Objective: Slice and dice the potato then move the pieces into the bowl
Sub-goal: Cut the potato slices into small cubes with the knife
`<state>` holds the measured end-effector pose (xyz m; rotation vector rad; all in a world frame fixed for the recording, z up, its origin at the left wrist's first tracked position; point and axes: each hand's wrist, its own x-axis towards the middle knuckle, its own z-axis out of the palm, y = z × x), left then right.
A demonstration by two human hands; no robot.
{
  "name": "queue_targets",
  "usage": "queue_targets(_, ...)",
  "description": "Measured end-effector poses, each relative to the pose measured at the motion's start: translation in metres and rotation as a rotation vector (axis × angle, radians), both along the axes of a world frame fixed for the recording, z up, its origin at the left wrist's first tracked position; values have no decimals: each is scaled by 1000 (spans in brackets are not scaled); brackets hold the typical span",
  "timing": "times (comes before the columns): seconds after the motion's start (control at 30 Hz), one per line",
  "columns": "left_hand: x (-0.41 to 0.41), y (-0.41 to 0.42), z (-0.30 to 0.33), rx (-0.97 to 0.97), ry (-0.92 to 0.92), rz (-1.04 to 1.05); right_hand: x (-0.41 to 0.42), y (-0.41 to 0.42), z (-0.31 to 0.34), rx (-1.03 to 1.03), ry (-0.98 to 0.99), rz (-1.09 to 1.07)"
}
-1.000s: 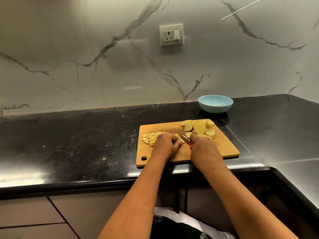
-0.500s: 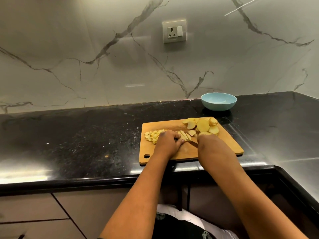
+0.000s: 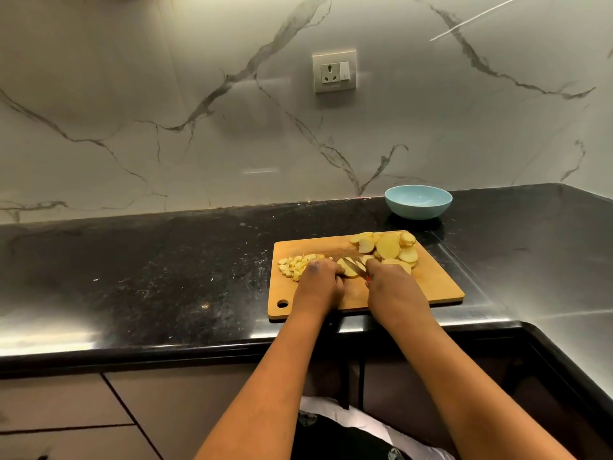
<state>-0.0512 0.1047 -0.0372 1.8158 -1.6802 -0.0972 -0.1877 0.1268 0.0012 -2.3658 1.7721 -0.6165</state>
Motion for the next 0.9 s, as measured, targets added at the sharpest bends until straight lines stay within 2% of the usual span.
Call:
queue_targets(0.33,2,-5,-1,18,2,-6,17,-1,10,56,55,52)
queue_targets(0.6,3,-6,-3,19,23,-20,-30,33,26,164,157,-20)
queue_targets(0.77,1,1,-1,-9,10,-2,-24,23,18,45,-103,-27)
queue_targets(0.9,1,2,0,4,20,12,-7,11,7,64,-90,-2)
